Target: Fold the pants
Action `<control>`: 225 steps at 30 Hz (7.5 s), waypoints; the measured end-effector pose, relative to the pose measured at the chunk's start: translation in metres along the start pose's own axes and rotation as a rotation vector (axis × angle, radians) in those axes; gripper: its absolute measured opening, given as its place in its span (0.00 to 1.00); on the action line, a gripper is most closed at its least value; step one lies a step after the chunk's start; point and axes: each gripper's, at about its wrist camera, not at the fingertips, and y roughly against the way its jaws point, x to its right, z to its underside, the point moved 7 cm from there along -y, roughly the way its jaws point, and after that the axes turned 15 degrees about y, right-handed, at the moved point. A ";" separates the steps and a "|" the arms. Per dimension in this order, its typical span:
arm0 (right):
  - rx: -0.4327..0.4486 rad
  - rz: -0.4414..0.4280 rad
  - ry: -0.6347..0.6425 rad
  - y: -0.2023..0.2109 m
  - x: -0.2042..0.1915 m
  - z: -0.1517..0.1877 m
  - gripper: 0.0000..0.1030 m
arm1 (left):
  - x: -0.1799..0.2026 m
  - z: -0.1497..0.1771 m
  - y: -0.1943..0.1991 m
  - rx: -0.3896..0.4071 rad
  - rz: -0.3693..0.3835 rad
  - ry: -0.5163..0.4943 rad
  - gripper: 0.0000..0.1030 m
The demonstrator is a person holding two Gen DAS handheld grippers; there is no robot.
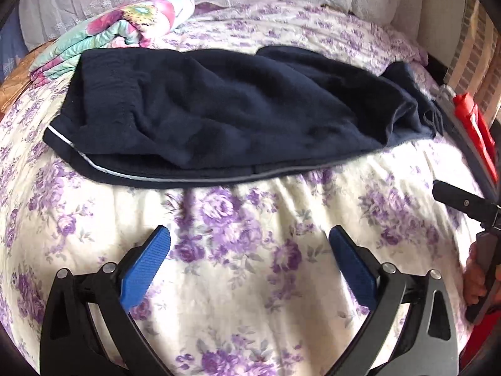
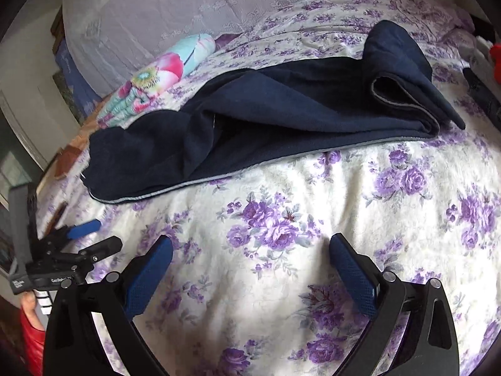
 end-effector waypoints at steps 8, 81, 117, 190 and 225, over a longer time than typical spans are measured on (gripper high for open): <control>0.051 -0.031 -0.238 0.014 0.064 -0.029 0.97 | -0.068 -0.057 -0.012 -0.066 0.116 0.313 0.95; 0.128 0.181 -0.083 0.139 0.081 0.070 0.50 | -0.227 0.009 0.132 0.174 0.243 0.682 0.54; 0.368 0.065 -0.264 0.136 0.105 0.061 0.73 | -0.209 -0.005 0.093 0.116 0.090 0.578 0.57; 0.171 0.061 -0.408 0.157 0.110 0.101 0.35 | -0.235 0.007 0.129 0.211 0.212 0.669 0.17; 0.245 0.244 -0.306 -0.058 0.211 -0.174 0.27 | -0.220 -0.205 -0.036 0.276 0.166 0.770 0.44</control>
